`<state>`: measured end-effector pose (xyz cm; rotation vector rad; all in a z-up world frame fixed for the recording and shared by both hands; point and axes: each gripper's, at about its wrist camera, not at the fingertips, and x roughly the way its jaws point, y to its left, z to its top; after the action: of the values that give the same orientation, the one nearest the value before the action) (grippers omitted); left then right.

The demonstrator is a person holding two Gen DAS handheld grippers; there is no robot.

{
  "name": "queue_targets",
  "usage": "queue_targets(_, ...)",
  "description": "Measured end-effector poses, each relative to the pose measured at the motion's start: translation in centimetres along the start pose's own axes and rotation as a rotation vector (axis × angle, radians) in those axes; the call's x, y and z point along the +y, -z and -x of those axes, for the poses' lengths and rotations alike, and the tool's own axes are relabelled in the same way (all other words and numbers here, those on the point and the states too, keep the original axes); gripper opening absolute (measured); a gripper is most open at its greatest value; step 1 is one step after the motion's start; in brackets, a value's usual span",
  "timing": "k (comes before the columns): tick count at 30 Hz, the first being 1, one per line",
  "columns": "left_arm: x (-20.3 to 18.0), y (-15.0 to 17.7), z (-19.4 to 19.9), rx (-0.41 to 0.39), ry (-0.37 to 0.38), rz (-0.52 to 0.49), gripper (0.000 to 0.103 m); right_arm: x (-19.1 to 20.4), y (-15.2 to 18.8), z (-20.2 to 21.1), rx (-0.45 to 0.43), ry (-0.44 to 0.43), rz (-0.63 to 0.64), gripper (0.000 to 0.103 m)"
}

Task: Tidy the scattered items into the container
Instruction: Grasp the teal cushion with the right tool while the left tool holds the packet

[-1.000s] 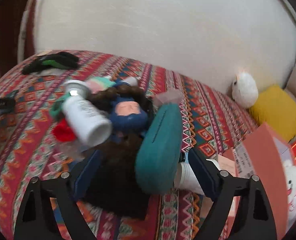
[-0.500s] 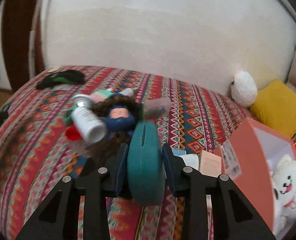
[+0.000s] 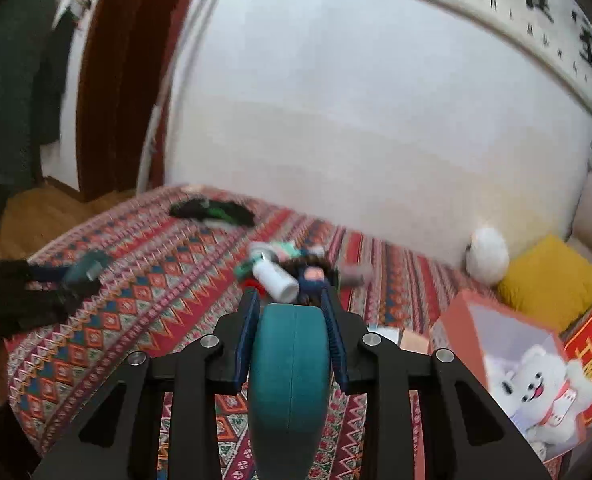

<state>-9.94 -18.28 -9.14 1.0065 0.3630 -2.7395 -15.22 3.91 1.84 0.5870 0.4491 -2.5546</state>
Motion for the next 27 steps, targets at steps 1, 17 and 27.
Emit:
queue_targets(1, -0.4, 0.2, 0.5, -0.003, 0.006, -0.004, 0.047, 0.1, -0.1, 0.7, -0.013, -0.001, 0.004, 0.034)
queue_targets(17, -9.4, 0.0, 4.4, -0.046, 0.107, -0.116, 0.047, -1.7, -0.9, 9.4, -0.169, 0.025, 0.001, 0.033)
queue_targets(27, -17.4, -1.3, 5.9, -0.084, 0.210, -0.233, 0.047, -7.5, -0.8, 12.8, -0.214, 0.116, -0.096, 0.033)
